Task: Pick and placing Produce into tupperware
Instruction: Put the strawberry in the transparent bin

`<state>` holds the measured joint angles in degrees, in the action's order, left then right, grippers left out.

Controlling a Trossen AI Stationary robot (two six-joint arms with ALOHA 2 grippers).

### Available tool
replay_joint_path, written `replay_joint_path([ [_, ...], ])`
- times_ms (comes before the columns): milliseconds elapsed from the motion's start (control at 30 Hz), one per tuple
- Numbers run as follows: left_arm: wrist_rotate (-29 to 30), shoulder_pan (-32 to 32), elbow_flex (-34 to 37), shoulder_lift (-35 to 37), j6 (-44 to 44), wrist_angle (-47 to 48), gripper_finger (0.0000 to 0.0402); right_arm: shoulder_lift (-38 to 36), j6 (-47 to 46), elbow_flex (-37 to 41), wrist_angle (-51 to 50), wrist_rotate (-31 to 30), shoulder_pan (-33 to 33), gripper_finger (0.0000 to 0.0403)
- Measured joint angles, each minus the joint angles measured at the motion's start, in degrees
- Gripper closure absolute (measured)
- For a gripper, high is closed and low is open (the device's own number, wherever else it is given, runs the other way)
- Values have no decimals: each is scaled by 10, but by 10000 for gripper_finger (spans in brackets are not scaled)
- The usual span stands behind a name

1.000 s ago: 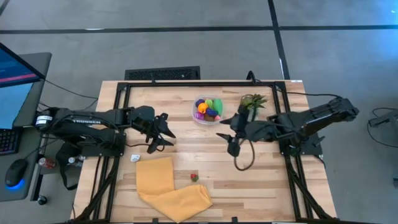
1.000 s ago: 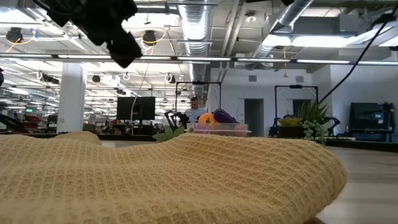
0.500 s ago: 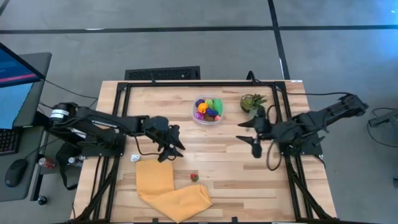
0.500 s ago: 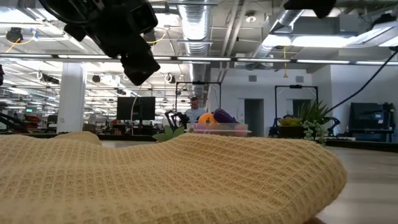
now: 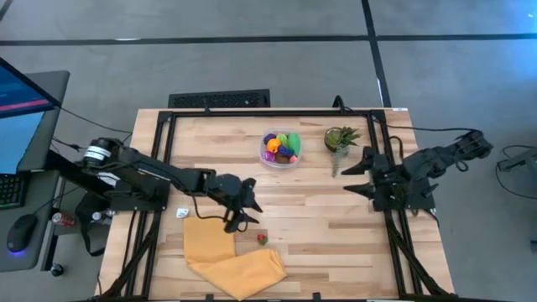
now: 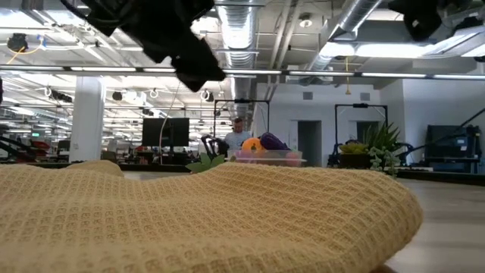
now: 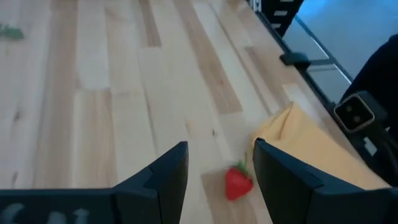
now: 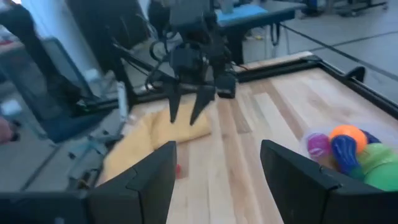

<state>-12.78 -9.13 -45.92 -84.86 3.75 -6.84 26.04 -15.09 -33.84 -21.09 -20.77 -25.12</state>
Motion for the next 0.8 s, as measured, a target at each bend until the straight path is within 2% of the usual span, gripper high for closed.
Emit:
replay_joint_path([
  [200, 24, -32, -72, -89, 0, 5, 233, -94, 1, 38, -19, 46, 0, 147],
  [400, 43, -52, -136, -151, -8, 70, 233, -146, 1, 69, -28, 85, 0, 147],
  [567, 49, -55, -145, -158, 0, 108, 233, -165, -4, 86, -67, 98, 0, 147],
  [800, 58, -54, -145, -158, 13, 118, 233, -171, -5, 133, -44, 115, 10, 147],
])
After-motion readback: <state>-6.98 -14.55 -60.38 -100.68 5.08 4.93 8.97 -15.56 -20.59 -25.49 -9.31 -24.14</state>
